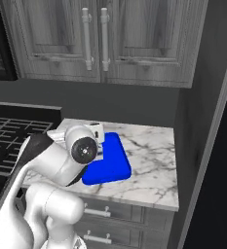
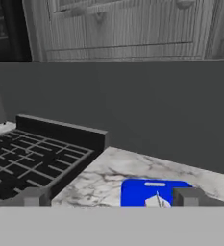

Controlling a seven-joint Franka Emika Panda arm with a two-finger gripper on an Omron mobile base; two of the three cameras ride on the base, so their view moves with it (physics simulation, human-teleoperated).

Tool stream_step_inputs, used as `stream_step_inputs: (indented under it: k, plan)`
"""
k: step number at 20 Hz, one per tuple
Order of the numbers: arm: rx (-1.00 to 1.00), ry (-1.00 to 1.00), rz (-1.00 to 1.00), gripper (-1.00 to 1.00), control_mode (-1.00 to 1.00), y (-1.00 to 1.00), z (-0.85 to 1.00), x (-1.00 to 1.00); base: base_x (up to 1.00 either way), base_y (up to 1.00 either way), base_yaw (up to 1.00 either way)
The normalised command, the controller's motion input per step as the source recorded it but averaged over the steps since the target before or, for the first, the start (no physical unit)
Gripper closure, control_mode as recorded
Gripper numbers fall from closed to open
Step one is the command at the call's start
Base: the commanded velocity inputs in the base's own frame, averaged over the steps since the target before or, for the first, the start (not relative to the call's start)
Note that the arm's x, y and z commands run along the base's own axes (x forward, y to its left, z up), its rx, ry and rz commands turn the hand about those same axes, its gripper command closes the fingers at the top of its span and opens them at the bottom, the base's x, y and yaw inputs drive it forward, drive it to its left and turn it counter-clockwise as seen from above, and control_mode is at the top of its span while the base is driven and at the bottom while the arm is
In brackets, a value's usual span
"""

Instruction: Take out the milk from the fridge and place it on the tray on the counter. Then take the sugar cube near the tray and place it in the tray.

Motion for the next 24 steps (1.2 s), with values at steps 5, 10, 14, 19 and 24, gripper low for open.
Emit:
stream_step_inputs:
  k: [5,10,14,19,24]
  plan:
    - [0.00,0.24,-0.16,-1.00,-1.00,0.12,0.23,-0.62,0.00,0.00,0.00]
    - [-0.02,0.05,-0.35,-1.00,-1.00,0.76,-0.19,-0.51,0.00,0.00,0.00]
    - [-0.01,0.12,-0.46,-1.00,-1.00,0.91,-0.46,-0.34,0.00,0.00,0.00]
    - [0.07,0.19,-0.43,-1.00,-1.00,0.32,-0.24,0.00,0.00,0.00,0.00]
    - [0.10,0.08,-0.28,-1.00,-1.00,0.00,-0.53,0.01,0.00,0.00,0.00]
